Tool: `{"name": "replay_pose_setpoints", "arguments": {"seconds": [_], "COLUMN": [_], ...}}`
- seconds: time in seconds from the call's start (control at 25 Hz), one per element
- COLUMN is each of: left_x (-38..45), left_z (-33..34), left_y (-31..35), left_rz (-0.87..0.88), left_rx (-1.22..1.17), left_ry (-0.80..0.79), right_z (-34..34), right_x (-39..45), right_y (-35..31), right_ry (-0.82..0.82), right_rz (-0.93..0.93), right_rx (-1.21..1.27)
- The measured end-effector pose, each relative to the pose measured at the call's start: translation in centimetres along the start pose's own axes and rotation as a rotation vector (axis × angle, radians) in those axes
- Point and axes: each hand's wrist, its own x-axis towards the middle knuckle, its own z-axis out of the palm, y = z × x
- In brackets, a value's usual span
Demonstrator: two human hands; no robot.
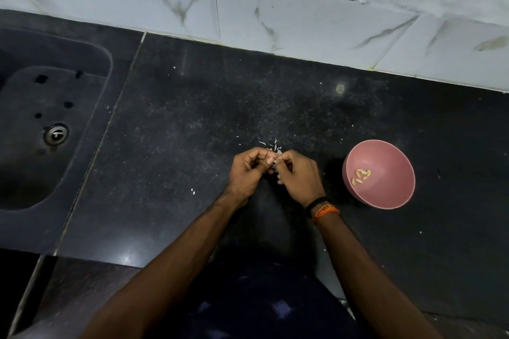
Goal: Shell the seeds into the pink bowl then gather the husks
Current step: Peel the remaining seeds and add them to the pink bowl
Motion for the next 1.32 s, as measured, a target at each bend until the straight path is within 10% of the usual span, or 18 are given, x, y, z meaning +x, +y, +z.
{"name": "replay_pose_setpoints", "arguments": {"seconds": [0.44, 1.32], "left_x": [-0.1, -0.1], "left_z": [-0.2, -1.1], "left_y": [0.2, -0.6], "left_rz": [-0.003, -0.033], "left_rx": [-0.050, 0.030], "left_ry": [-0.004, -0.063], "right_z": [0.5, -0.9], "right_x": [-0.4, -0.2], "right_y": [-0.6, 0.4], "right_ry": [-0.027, -0.001], "right_rz": [0.325, -0.116], "right_rx": [0.680, -0.059]}}
